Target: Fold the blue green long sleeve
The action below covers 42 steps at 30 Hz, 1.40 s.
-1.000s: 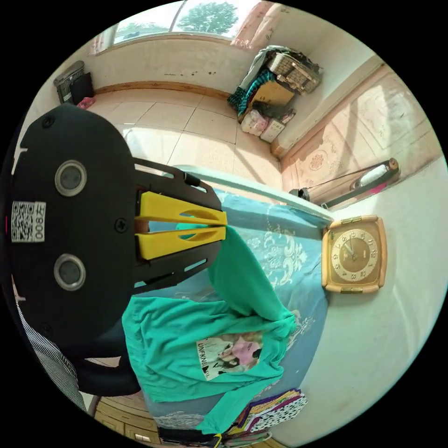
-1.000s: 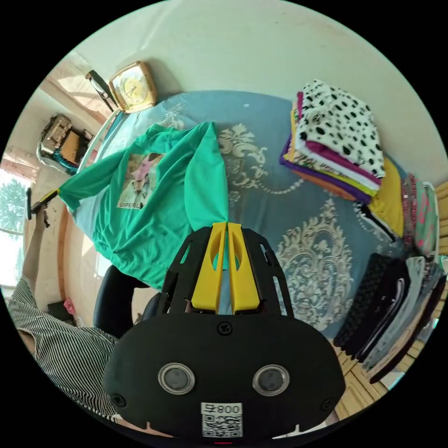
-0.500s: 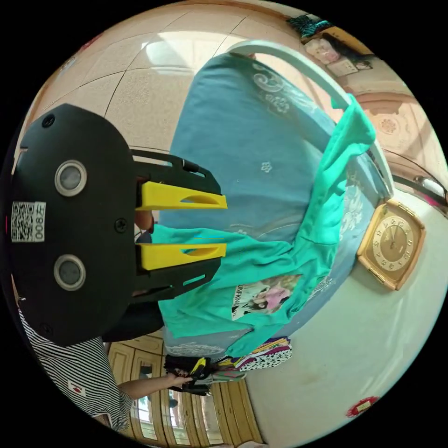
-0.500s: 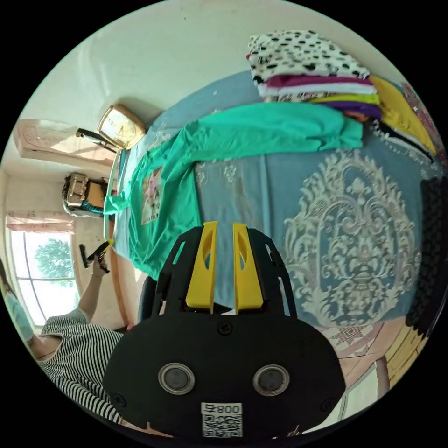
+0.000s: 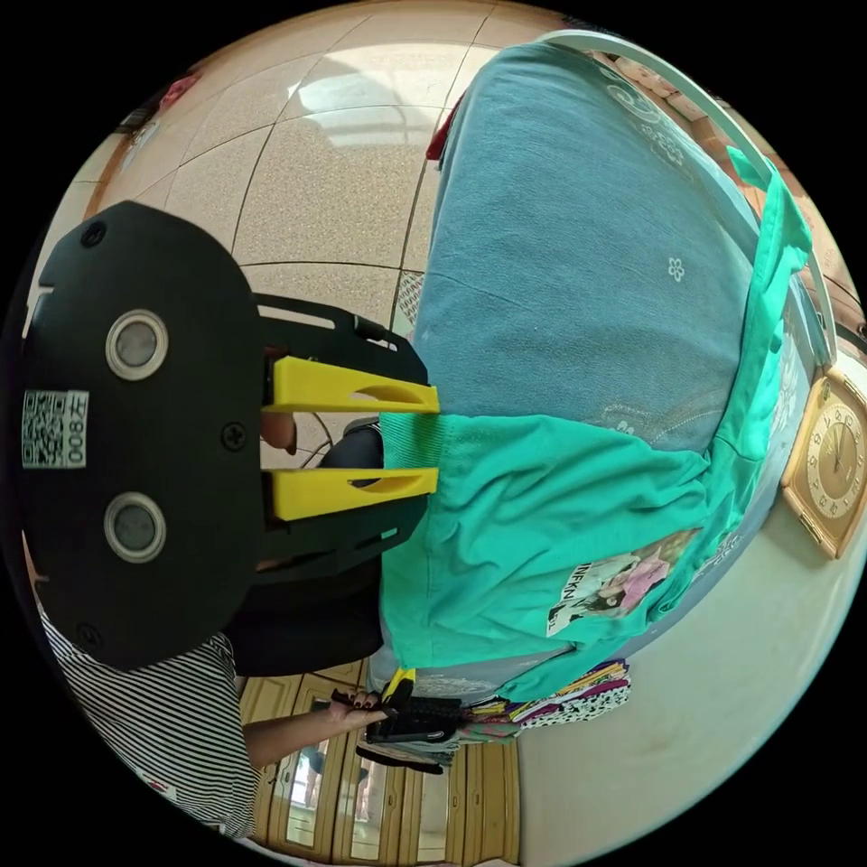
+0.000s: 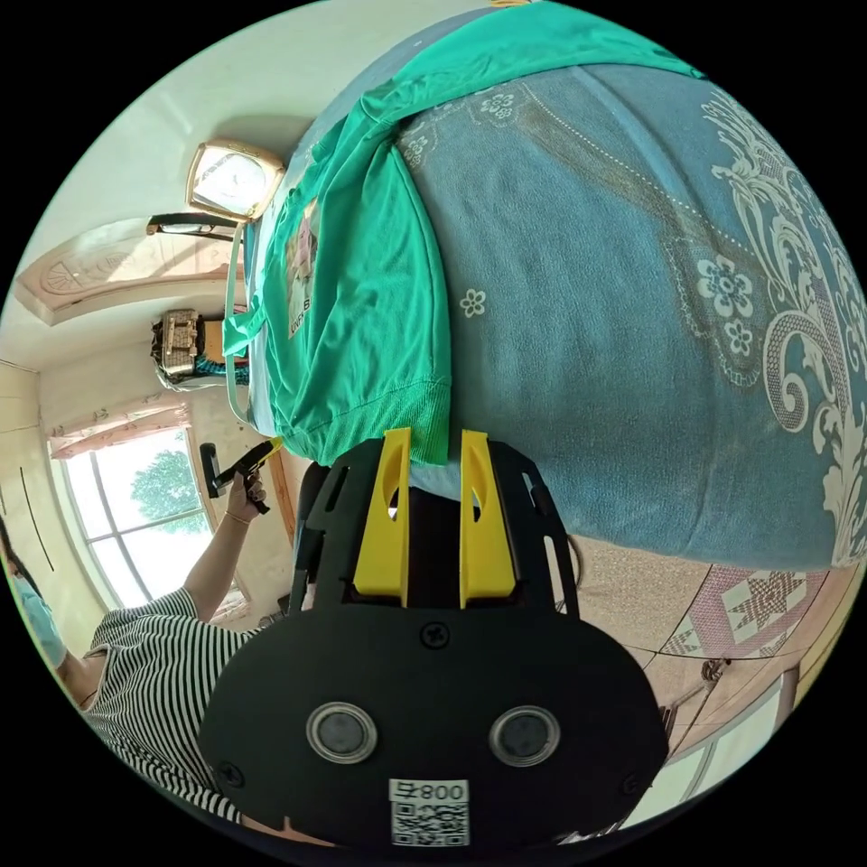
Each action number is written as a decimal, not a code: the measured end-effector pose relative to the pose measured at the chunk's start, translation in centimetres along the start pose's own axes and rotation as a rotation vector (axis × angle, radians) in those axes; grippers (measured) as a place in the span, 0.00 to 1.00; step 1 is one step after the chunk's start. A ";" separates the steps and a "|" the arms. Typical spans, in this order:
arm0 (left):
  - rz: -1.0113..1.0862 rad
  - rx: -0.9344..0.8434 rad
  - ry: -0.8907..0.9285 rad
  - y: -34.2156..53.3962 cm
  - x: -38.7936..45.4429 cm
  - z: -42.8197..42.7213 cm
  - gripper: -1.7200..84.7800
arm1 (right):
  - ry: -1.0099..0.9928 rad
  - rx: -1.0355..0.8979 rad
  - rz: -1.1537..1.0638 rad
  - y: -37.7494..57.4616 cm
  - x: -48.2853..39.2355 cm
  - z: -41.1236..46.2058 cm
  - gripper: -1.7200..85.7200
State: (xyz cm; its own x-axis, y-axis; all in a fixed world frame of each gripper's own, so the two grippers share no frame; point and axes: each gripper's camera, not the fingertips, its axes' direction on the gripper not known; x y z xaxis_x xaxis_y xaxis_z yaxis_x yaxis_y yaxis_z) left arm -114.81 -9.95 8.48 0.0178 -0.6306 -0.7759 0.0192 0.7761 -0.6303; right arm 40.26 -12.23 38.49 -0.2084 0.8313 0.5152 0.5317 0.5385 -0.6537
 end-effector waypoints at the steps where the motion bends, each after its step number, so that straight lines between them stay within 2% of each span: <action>1: -0.007 -0.002 -0.008 0.1 -0.3 -0.5 0.11 | 0.034 -0.004 -0.007 0.2 -0.2 -0.4 0.10; 4: -0.012 -0.015 -0.050 0.2 -0.9 -1.6 0.09 | 0.078 -0.003 -0.013 0.9 -0.3 -1.4 0.07; 11: -0.058 0.022 0.054 1.9 -3.4 -5.6 0.05 | 0.094 -0.039 -0.042 2.3 -0.3 -3.5 0.03; 25: -0.034 0.165 0.214 8.6 -7.8 -14.8 0.04 | -0.103 0.056 -0.126 11.2 0.7 -14.6 0.02; 36: -0.057 0.156 0.227 11.4 -10.9 -14.7 0.03 | -0.111 0.037 -0.118 14.4 2.5 -14.3 0.02; 42: -0.074 0.136 0.197 11.3 -12.5 -13.1 0.03 | -0.052 -0.003 -0.112 14.3 3.6 -12.3 0.02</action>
State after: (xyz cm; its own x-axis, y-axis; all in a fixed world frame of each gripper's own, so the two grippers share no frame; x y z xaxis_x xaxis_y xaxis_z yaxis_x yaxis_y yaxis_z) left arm -127.96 6.73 10.77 -0.1832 -0.6624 -0.7264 0.1474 0.7121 -0.6865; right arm 57.14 -3.22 37.84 -0.3089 0.7722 0.5552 0.5052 0.6279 -0.5921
